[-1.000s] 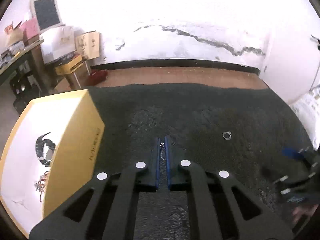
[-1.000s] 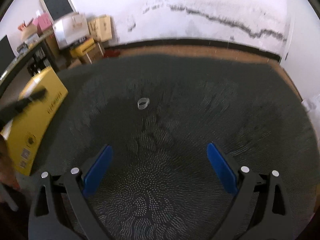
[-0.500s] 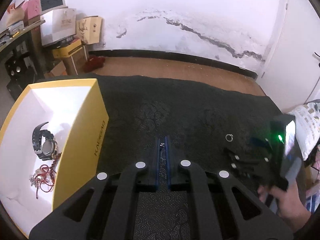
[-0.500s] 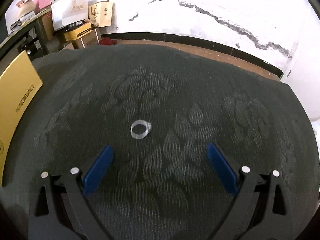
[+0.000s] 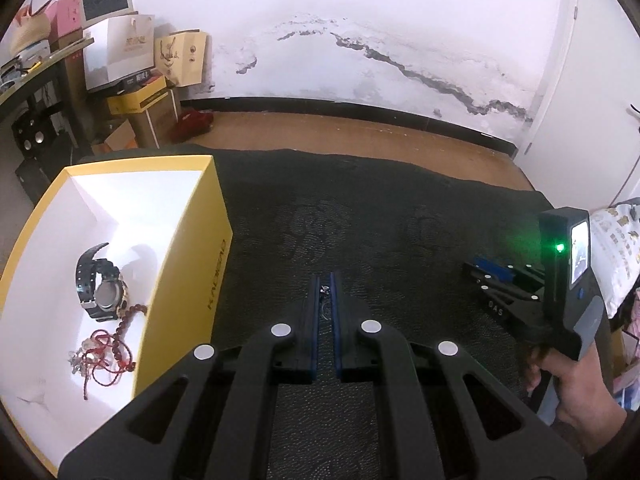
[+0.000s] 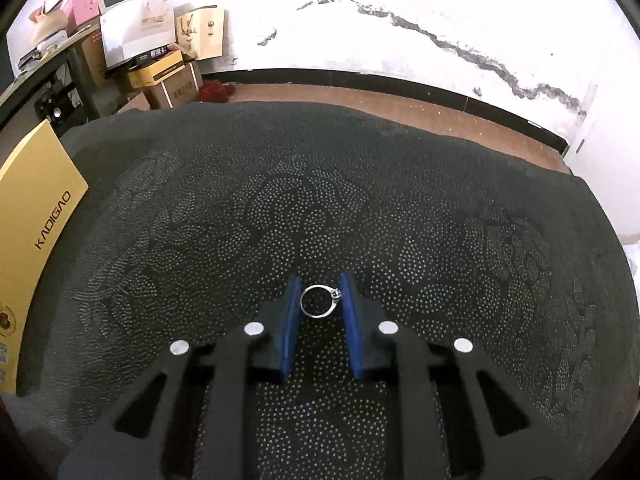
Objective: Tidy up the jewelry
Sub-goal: 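Grasp the other silver ring with the right tool while the left tool holds its ring, then carry both held rings over the white box with both tools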
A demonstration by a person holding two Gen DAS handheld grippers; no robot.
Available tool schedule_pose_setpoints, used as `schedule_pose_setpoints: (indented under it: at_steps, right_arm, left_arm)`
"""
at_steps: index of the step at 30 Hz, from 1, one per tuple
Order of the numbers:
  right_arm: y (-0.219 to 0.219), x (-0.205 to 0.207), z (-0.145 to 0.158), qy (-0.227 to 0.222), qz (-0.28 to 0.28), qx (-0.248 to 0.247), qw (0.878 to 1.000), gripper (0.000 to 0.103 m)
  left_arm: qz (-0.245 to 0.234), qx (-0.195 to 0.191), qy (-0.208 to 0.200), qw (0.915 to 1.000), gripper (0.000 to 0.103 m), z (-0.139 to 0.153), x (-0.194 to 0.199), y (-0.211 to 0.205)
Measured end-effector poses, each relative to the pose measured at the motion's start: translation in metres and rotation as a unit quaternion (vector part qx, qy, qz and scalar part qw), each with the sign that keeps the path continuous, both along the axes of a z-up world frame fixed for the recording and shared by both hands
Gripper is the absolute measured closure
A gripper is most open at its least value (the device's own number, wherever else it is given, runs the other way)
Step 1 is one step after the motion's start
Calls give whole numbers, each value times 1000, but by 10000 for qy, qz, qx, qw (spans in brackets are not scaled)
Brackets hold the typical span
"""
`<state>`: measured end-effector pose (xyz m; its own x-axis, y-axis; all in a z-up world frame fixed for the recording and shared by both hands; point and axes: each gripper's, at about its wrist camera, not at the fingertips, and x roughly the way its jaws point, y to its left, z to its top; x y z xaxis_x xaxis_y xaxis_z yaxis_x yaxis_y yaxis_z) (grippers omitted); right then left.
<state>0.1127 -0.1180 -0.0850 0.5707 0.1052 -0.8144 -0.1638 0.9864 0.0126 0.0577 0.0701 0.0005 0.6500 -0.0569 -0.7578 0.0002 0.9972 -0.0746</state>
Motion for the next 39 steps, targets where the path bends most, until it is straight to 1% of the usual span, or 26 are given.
schedule_pose_setpoints:
  at_steps: [2,5,10,12,14,16,19,23,26,29,31,36,39]
  right_arm:
    - [0,-3,6,-18,-15,22,10000,82]
    - [0,-9,23,-92,-22,102,9999,82]
    - [11,-27,64,-323,48,240,9992,82]
    - [21,-38,86,-506,136,282,9982,82]
    - [33,-50,102,-621,242,337,9972,82]
    - [46,-61,114,-714,372,383,9960,82]
    - [68,-76,127,-775,555,441,9945,82]
    - [102,-91,140,-825,808,442,9923,82]
    - [130,-102,150,-844,959,496,9906,82]
    - [160,-109,158,-821,1133,539,9887,82]
    - [183,-114,163,-832,1290,502,9869,82]
    - [237,-124,175,-856,1613,475,9820,82]
    - [268,-130,181,-873,1801,448,9787,82]
  left_arm:
    - [6,20,-13,10000,98,2,0,2]
    - [10,40,-61,10000,98,9,-3,6]
    - [103,30,-274,9996,98,34,-13,20]
    - [138,63,-418,9990,98,48,-20,29]
    - [211,85,-556,9982,98,60,-30,42]
    - [308,108,-621,9975,98,66,-37,57]
    - [473,99,-613,9969,98,69,-43,81]
    - [792,152,-624,9948,98,68,-51,119]
    - [968,104,-583,9935,98,65,-55,142]
    - [1124,169,-483,9923,98,55,-57,162]
    - [1188,126,-329,9923,98,44,-58,176]
    - [1273,270,18,9915,98,18,-56,201]
    - [1286,262,235,9911,98,2,-55,215]
